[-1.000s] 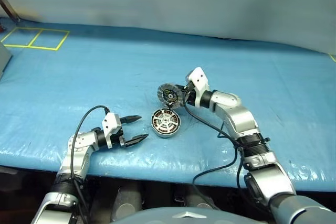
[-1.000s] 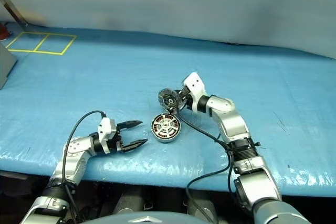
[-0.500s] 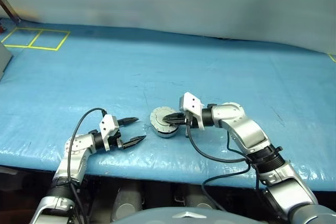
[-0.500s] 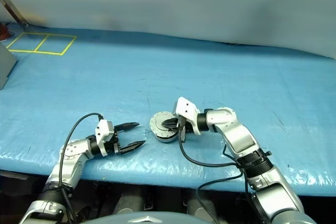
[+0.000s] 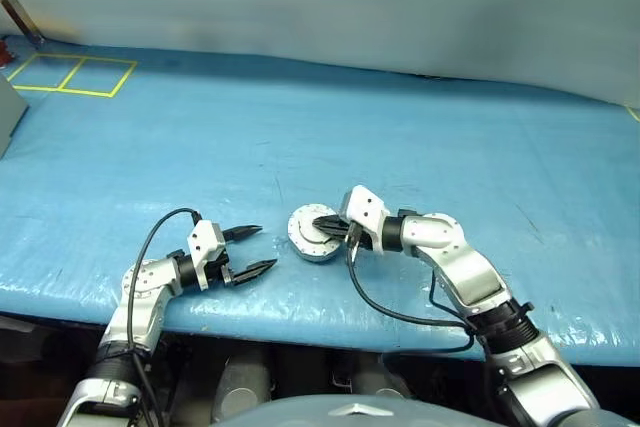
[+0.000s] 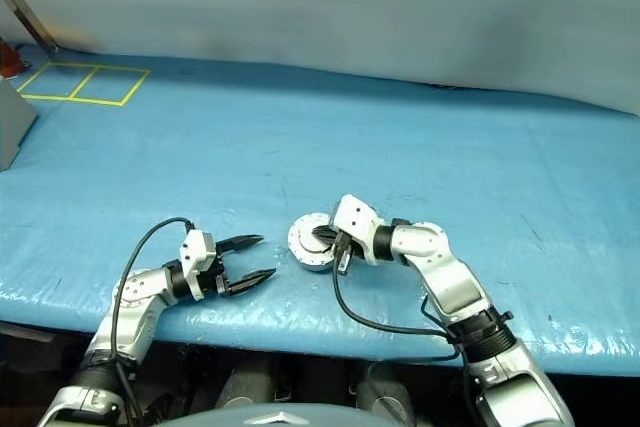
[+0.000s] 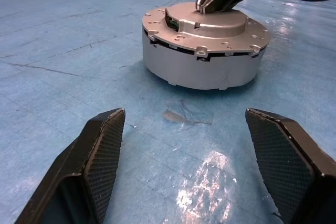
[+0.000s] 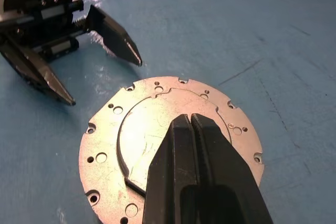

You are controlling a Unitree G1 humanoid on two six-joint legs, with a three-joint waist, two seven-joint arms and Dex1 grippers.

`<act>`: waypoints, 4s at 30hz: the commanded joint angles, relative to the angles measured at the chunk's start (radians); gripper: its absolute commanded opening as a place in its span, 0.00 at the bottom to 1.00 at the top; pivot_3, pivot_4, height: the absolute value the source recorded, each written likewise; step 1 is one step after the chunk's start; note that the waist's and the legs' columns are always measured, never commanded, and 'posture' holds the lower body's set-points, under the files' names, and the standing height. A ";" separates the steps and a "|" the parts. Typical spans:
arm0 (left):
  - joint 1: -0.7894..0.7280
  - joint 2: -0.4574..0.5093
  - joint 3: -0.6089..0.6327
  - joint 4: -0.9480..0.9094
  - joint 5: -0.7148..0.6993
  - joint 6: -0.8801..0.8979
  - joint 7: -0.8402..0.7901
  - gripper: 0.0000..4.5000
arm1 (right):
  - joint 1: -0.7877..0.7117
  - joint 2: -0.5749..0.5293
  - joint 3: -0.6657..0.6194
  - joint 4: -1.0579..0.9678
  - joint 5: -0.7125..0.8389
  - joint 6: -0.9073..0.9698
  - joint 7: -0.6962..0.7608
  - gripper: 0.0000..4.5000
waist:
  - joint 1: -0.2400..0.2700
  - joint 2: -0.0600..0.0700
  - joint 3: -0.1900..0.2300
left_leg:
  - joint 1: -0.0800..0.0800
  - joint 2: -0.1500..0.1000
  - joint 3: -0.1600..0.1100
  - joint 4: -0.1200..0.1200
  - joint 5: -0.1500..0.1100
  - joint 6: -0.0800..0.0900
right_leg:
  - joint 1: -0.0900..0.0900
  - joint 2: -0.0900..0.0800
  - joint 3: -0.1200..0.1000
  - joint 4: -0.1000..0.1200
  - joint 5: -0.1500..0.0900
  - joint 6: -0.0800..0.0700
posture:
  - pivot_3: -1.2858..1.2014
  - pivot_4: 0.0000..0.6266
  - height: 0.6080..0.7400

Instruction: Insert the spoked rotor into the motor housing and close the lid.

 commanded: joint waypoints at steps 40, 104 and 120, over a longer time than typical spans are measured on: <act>0.006 -0.008 -0.001 -0.048 -0.020 0.000 0.001 0.86 | 0.047 0.016 0.002 -0.078 0.026 0.023 -0.055 0.67 | 0.001 0.000 0.000 | 0.000 0.000 0.000 -0.001 0.001 0.003 | 0.000 0.000 -0.001 -0.002 0.000 -0.001 | 0.52 0.24 1.00; -0.137 -0.107 -0.080 -0.023 0.030 0.116 0.065 0.00 | 0.027 -0.055 0.105 -0.063 -0.107 0.227 -0.137 0.67 | 0.004 0.004 -0.004 | 0.003 -0.001 -0.004 0.000 -0.001 -0.001 | 0.001 -0.002 -0.007 -0.002 -0.001 0.000 | 0.52 0.24 1.00; -0.130 -0.087 -0.130 0.005 0.112 0.107 0.085 0.00 | 0.045 -0.006 0.007 -0.106 -0.017 0.224 -0.157 0.99 | 0.012 0.005 -0.007 | 0.003 -0.001 -0.005 0.000 -0.001 -0.001 | 0.002 -0.004 -0.008 -0.003 -0.001 0.000 | 0.52 0.24 1.00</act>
